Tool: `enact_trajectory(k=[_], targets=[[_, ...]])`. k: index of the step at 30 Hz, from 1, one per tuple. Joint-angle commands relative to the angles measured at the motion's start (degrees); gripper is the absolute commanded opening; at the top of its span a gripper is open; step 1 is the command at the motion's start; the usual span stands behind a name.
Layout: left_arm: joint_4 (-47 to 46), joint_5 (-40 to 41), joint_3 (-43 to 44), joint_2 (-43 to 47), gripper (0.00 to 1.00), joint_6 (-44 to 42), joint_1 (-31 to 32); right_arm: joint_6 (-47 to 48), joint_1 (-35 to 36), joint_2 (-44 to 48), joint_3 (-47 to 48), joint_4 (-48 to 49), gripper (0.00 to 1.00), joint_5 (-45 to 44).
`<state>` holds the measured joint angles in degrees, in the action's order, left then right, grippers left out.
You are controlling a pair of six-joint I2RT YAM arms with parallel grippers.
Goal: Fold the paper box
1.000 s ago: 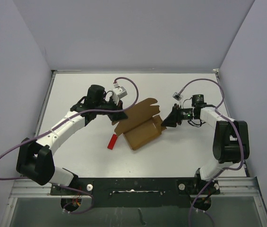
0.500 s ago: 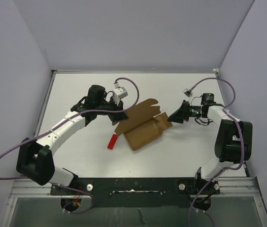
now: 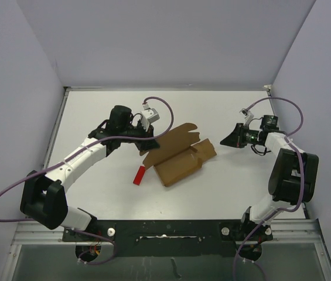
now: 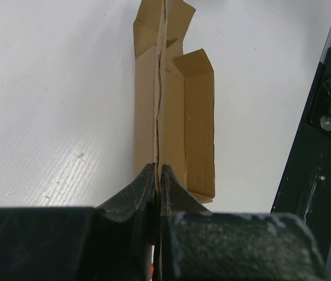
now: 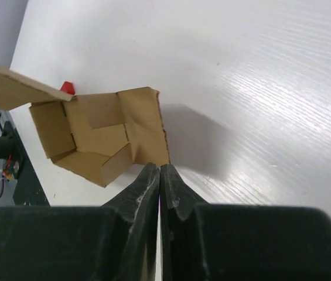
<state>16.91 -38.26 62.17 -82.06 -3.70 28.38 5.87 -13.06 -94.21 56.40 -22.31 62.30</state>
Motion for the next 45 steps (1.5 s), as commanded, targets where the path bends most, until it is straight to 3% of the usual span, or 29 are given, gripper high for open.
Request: enact_trajectory(k=[1,12,31,45], targets=[[-2.0,-2.4,0.7,4.1,0.00,-1.2,0.4,-3.0,0.5,-0.5,0.3,2.6,0.00,-8.1],[-2.4,-3.2,0.2,5.2,0.00,-1.8,0.9,0.2,3.9,-11.0,5.5,-1.4,0.00,-6.2],[-2.2,-1.3,0.0,4.9,0.00,-2.3,0.9,11.0,10.0,-12.4,7.8,-9.4,0.04,9.3],[-1.5,0.3,0.1,4.5,0.00,-2.7,0.9,18.4,11.2,-10.6,8.3,-15.7,0.19,13.4]])
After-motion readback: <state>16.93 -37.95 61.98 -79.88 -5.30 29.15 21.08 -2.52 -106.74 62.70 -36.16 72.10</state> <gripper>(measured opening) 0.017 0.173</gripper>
